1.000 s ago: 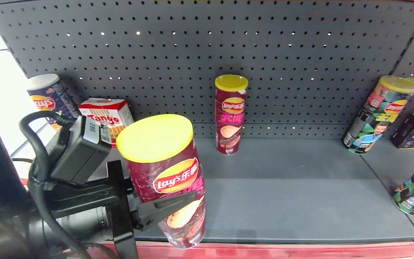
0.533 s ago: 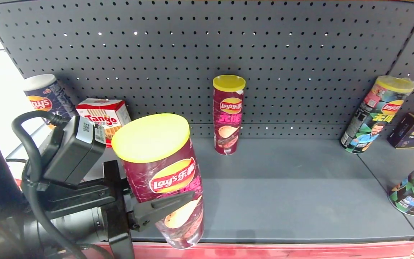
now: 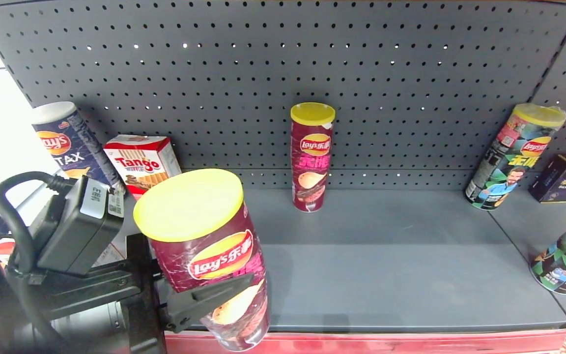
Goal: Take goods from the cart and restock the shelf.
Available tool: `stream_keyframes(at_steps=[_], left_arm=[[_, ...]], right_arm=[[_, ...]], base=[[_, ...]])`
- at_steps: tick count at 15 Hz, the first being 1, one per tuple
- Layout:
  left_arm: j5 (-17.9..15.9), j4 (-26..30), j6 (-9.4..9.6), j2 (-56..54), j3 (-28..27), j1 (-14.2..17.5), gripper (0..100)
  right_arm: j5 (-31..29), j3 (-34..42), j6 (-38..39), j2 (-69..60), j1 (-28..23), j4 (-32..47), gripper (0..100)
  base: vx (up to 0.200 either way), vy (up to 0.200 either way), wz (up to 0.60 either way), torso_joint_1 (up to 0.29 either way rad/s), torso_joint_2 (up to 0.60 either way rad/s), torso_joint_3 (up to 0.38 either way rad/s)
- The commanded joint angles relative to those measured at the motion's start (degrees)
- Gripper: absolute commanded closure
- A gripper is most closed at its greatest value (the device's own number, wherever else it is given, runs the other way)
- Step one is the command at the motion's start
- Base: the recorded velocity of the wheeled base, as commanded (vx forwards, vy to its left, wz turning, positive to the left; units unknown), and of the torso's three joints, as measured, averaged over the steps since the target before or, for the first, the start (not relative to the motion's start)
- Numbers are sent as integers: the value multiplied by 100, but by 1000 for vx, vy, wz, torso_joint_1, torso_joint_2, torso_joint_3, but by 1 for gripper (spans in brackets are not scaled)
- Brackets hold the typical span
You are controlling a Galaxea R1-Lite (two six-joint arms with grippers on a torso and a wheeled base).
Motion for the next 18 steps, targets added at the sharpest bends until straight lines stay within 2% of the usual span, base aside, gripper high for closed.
stream_keyframes(at_steps=[1, 3, 5, 6, 10, 12, 13, 15, 18], left_arm=[[4, -7, -7, -33, 50, 1, 100], [-14, -7, -25, -41, -3, 10, 100], [-40, -25, -16, -41, -3, 107, 100], [-40, -25, -16, -33, -3, 107, 100], [-40, -25, -16, -41, -12, 150, 100], [-31, -25, -25, -24, 6, 159, 100], [-31, -25, -25, -33, 15, 168, 100], [-31, -25, -16, -41, 50, 274, 100], [-31, -25, -16, -41, 41, 282, 100]], right_arm=[[733, -790, -437, 1034, 209, 246, 0], [1225, -852, -1105, 1552, 262, 228, 0], [1287, -975, -1325, 1983, 297, 211, 0], [1295, -1265, -1325, 2396, 385, 211, 0], [1216, -2416, -1281, 3969, 1246, 158, 0], [1049, -2706, -1263, 4584, 1730, -246, 0], [997, -2724, -1246, 4663, 1800, -308, 0], [698, -2829, -824, 5305, 2477, -1002, 0], [707, -2891, -815, 5850, 2547, -1494, 0]], base=[[0, 0, 0, 0, 0, 0], [0, 0, 0, 0, 0, 0], [0, 0, 0, 0, 0, 0], [0, 0, 0, 0, 0, 0], [0, 0, 0, 0, 0, 0], [0, 0, 0, 0, 0, 0], [0, 0, 0, 0, 0, 0], [0, 0, 0, 0, 0, 0], [0, 0, 0, 0, 0, 0]])
